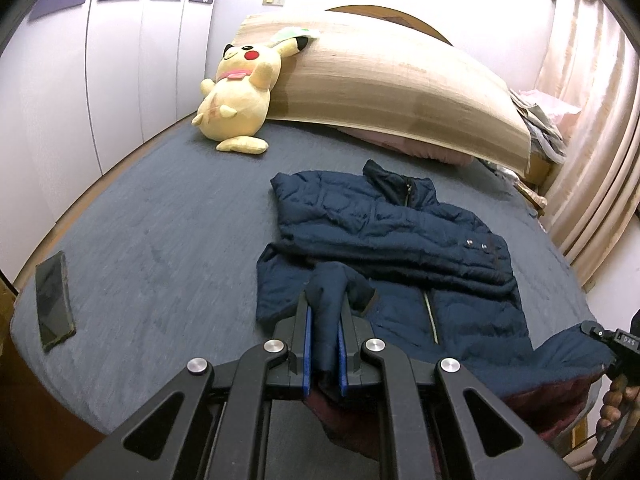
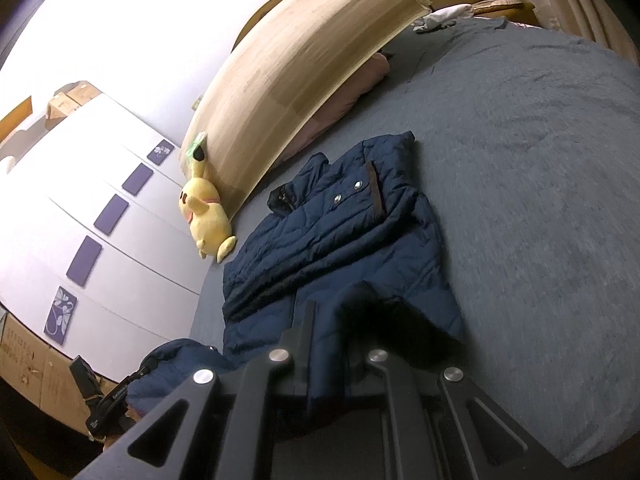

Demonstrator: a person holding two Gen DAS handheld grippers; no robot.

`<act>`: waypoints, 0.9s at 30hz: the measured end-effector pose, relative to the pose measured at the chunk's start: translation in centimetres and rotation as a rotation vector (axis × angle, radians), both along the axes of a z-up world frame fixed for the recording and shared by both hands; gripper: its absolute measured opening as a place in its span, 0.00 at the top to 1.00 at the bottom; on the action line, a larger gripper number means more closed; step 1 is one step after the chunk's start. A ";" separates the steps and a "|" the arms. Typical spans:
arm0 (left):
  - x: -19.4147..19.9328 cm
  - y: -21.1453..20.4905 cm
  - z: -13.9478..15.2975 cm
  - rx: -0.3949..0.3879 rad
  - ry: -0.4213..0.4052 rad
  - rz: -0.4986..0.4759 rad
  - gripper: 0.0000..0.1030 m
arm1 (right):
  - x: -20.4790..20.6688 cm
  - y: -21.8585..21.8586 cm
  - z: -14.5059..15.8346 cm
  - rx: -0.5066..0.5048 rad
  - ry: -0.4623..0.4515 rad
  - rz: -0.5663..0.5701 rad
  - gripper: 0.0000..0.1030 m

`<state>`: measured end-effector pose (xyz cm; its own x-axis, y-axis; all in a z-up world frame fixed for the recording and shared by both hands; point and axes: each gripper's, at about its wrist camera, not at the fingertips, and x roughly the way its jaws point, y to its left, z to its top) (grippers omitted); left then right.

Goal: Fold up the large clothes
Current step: 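Lift the jacket hem with both tools and carry it over toward the collar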

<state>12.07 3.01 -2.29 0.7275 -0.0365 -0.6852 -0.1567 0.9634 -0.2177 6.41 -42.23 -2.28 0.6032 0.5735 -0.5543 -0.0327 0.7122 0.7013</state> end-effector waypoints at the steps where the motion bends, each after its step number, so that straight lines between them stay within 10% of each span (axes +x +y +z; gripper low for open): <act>1: 0.4 0.0 0.0 -0.001 0.000 -0.001 0.90 | 0.4 0.0 0.0 0.001 0.000 -0.004 0.91; 27: 5.0 0.9 -0.2 -0.024 0.017 0.012 0.90 | 5.5 1.8 2.5 -0.037 -0.019 -0.013 0.91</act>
<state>17.05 3.88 -2.52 0.7162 -0.0441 -0.6965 -0.1720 0.9560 -0.2375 11.87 -40.41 0.20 0.6212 0.5450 -0.5631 -0.0367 0.7380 0.6738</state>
